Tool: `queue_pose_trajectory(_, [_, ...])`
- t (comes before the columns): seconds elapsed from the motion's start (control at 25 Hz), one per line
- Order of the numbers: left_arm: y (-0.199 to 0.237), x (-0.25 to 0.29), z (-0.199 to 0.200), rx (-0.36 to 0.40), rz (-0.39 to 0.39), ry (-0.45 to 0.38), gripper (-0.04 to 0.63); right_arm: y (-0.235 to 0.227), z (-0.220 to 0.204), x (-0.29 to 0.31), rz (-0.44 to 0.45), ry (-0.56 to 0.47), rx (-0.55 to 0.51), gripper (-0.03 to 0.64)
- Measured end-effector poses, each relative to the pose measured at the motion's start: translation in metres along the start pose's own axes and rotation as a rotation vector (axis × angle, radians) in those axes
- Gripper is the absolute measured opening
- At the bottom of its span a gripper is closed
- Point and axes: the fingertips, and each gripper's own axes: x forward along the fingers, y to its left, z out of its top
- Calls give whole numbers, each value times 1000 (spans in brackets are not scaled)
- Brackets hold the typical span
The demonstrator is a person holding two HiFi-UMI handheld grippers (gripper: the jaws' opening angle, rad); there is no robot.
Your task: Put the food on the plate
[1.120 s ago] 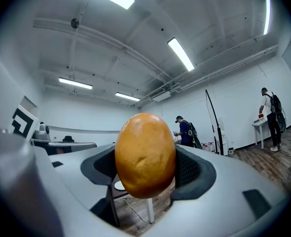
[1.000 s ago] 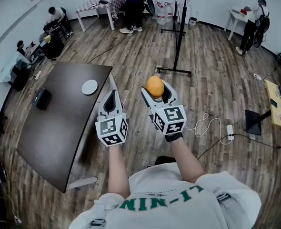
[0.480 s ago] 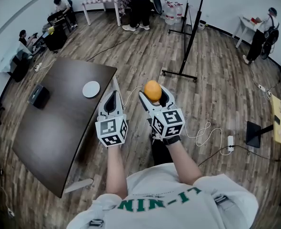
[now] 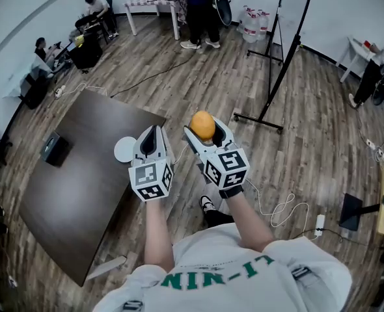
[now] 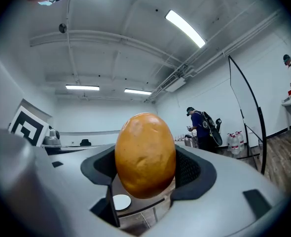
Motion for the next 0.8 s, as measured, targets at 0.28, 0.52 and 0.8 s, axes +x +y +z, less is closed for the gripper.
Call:
queue_pose_trajectory(0.28, [42, 107, -2, 4, 92, 25, 13, -55, -6, 114, 95, 46, 16, 322])
queue_pose_trajectory(0.52, [103, 150, 0, 18, 210, -47, 12, -36, -25, 210, 275, 84, 21, 321])
queue_pose_trajectory(0.8, [212, 91, -26, 7, 504, -19, 12, 64, -74, 276, 543, 182, -2, 321])
